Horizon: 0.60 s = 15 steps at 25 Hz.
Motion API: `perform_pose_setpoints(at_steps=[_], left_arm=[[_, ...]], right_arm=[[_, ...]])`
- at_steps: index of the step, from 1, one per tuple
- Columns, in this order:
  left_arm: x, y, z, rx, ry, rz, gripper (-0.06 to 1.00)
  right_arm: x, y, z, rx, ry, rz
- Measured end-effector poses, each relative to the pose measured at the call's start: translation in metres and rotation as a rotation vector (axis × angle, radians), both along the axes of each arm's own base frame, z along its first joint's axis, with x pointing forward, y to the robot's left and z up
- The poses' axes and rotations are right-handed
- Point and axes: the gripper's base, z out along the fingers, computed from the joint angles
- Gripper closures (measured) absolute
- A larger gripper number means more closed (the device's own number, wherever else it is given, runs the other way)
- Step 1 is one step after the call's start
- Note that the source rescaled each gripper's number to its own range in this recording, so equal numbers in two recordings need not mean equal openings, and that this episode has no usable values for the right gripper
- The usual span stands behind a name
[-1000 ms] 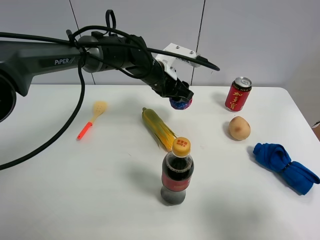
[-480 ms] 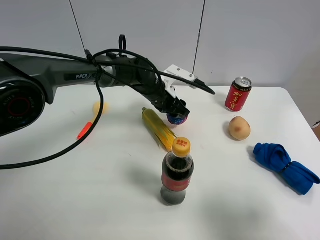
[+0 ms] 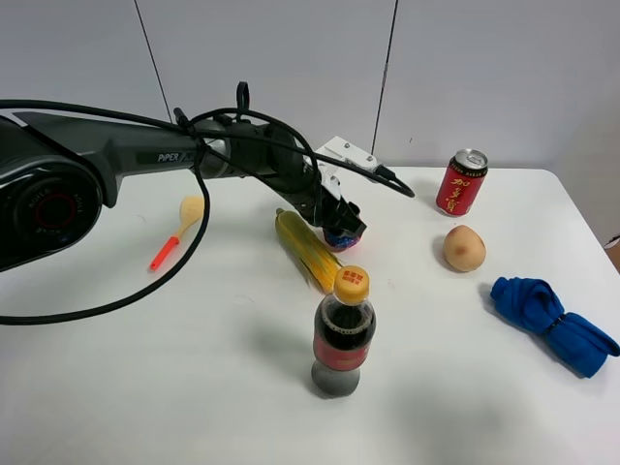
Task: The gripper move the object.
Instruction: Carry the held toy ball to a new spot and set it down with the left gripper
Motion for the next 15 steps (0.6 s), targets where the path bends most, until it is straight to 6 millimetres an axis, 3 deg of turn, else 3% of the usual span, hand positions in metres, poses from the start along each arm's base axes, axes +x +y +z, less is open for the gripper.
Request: perform_pose_setpoints(at_steps=[15], left_arm=[[0.0001, -0.0002, -0.0019, -0.003, 0.004, 0.004, 0.94]], right_arm=[[0.0000, 0.0000, 0.0000, 0.000, 0.000, 0.000]])
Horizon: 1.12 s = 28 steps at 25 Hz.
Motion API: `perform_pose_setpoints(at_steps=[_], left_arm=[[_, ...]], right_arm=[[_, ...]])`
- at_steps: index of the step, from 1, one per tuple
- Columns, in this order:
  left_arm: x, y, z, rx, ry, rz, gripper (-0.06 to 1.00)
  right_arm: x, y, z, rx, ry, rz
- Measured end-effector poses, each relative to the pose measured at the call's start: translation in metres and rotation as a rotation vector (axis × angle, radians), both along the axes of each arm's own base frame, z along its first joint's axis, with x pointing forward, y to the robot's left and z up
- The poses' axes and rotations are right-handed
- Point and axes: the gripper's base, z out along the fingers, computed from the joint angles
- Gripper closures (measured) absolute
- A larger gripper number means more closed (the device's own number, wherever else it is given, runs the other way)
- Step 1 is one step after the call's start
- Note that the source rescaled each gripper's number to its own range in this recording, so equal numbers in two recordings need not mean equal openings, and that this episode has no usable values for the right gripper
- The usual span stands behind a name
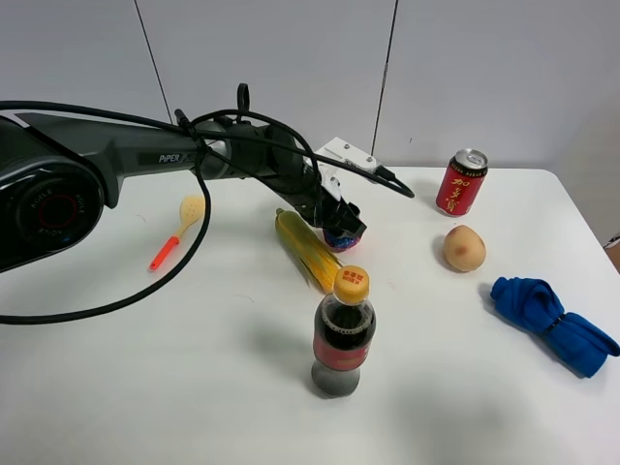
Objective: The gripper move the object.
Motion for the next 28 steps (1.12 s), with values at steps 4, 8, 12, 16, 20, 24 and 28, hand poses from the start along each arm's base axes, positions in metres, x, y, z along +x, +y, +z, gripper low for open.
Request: perform_pose_setpoints(at_steps=[4, 8, 12, 16, 20, 24, 28], left_arm=[[0.000, 0.000, 0.000, -0.005, 0.004, 0.004, 0.57], [0.001, -0.001, 0.000, -0.017, 0.002, 0.016, 0.06], [0.001, -0.001, 0.000, -0.020, -0.001, 0.020, -0.04], [0.001, -0.001, 0.010, -0.031, -0.016, 0.021, -0.04], [0.001, 0.000, 0.048, -0.080, -0.090, 0.027, -0.04], [0.000, 0.015, 0.114, -0.151, -0.212, 0.048, -0.04], [-0.005, 0.049, 0.190, -0.183, -0.381, 0.075, -0.04]], right_arm=[[0.000, 0.000, 0.000, 0.000, 0.000, 0.000], [0.000, 0.000, 0.000, 0.000, 0.000, 0.000], [0.000, 0.000, 0.000, 0.000, 0.000, 0.000], [0.000, 0.000, 0.000, 0.000, 0.000, 0.000], [0.000, 0.000, 0.000, 0.000, 0.000, 0.000], [0.000, 0.000, 0.000, 0.000, 0.000, 0.000], [0.000, 0.000, 0.000, 0.000, 0.000, 0.000]])
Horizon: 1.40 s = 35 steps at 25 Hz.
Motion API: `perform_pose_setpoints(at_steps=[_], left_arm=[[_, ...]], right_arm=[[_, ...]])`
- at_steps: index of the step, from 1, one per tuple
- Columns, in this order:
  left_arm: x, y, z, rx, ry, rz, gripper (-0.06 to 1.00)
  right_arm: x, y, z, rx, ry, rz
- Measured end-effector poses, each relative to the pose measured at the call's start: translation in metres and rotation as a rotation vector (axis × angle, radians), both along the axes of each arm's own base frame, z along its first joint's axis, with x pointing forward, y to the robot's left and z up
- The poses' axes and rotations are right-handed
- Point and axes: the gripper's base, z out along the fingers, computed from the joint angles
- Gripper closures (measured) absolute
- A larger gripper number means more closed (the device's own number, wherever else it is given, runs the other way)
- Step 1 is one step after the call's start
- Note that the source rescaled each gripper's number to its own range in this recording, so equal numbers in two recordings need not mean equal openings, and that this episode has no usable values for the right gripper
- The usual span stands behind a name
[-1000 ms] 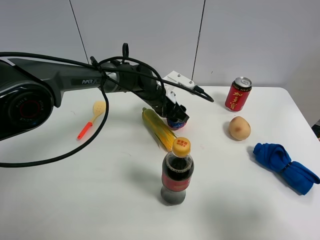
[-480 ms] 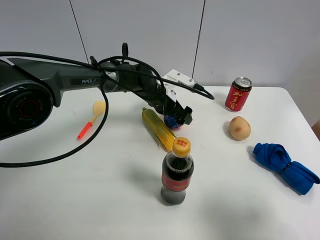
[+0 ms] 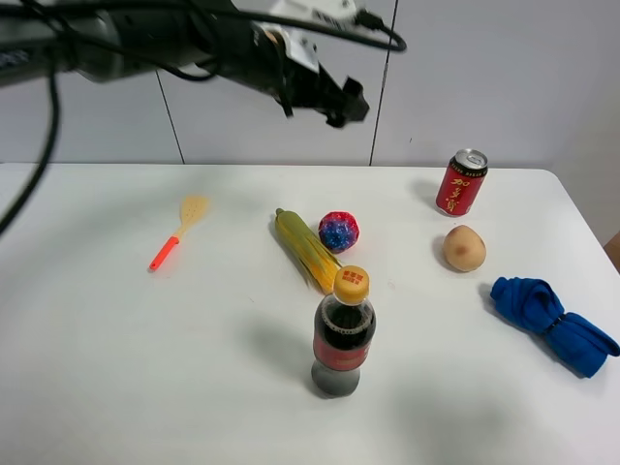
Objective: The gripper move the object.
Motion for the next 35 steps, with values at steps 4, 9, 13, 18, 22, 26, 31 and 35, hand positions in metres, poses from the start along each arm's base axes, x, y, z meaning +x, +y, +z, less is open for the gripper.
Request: perform_pose_setpoints(at_steps=[4, 9, 13, 18, 22, 26, 31, 35], left_arm=[[-0.014, 0.050, 0.066, 0.006, -0.108, 0.067, -0.04], [-0.046, 0.124, 0.133, 0.065, -0.202, 0.206, -0.04], [-0.086, 0.177, 0.174, 0.139, -0.255, 0.320, -0.04], [-0.153, 0.228, 0.211, 0.163, -0.294, 0.473, -0.04], [-0.212, 0.252, 0.213, 0.163, -0.320, 0.577, -0.04], [-0.271, 0.263, 0.183, 0.156, -0.298, 0.666, -0.04], [-0.342, 0.258, 0.124, 0.069, -0.264, 0.709, -0.04], [-0.382, 0.253, 0.070, 0.036, -0.205, 0.715, -0.04]], right_arm=[[0.000, 0.000, 0.000, 0.000, 0.000, 0.000], [0.000, 0.000, 0.000, 0.000, 0.000, 0.000], [0.000, 0.000, 0.000, 0.000, 0.000, 0.000], [0.000, 0.000, 0.000, 0.000, 0.000, 0.000], [0.000, 0.000, 0.000, 0.000, 0.000, 0.000], [0.000, 0.000, 0.000, 0.000, 0.000, 0.000], [0.000, 0.000, 0.000, 0.000, 0.000, 0.000], [0.000, 0.000, 0.000, 0.000, 0.000, 0.000]])
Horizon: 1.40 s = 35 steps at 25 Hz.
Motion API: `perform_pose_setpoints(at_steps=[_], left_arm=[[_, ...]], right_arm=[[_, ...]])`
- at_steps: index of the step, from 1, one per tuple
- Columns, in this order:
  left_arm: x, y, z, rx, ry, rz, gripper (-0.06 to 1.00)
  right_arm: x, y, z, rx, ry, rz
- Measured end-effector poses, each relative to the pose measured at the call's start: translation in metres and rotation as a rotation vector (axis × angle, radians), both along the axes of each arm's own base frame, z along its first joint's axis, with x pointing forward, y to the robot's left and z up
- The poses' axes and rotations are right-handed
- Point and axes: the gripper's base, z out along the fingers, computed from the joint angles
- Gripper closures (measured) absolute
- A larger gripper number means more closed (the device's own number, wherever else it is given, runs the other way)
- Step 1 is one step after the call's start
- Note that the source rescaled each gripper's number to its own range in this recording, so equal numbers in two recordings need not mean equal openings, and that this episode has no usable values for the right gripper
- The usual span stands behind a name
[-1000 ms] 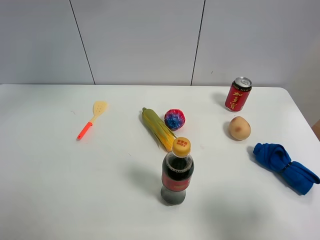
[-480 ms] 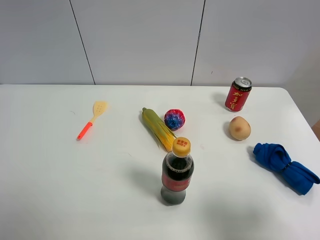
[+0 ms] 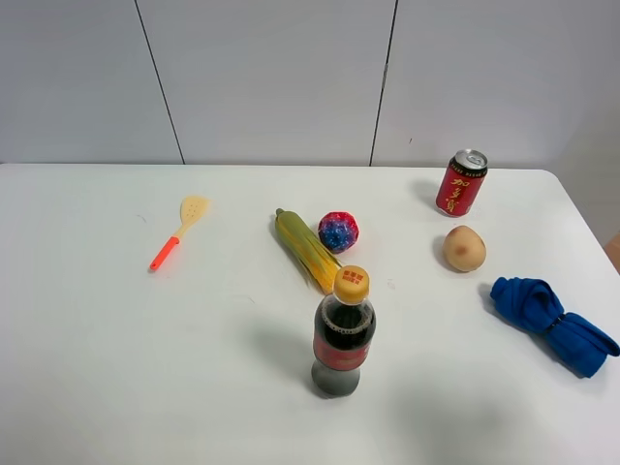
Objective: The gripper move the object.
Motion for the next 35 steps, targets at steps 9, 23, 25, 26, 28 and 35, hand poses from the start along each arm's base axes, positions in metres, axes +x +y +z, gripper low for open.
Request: perform_pose_setpoints(at_steps=[9, 23, 25, 26, 28, 35], left_arm=[[-0.023, -0.004, -0.083, -0.100, 0.029, 0.018, -0.04], [-0.022, -0.004, -0.097, -0.139, 0.111, 0.027, -0.04], [-0.022, -0.004, -0.097, -0.141, 0.111, 0.028, -0.04], [-0.022, -0.004, -0.097, -0.143, 0.111, 0.029, -0.04], [-0.022, -0.004, -0.097, -0.146, 0.111, 0.030, -0.04], [-0.022, -0.004, -0.097, -0.146, 0.111, 0.030, -0.04]], right_arm=[[0.000, 0.000, 0.000, 0.000, 0.000, 0.000], [0.000, 0.000, 0.000, 0.000, 0.000, 0.000], [0.000, 0.000, 0.000, 0.000, 0.000, 0.000], [0.000, 0.000, 0.000, 0.000, 0.000, 0.000], [0.000, 0.000, 0.000, 0.000, 0.000, 0.000], [0.000, 0.000, 0.000, 0.000, 0.000, 0.000]])
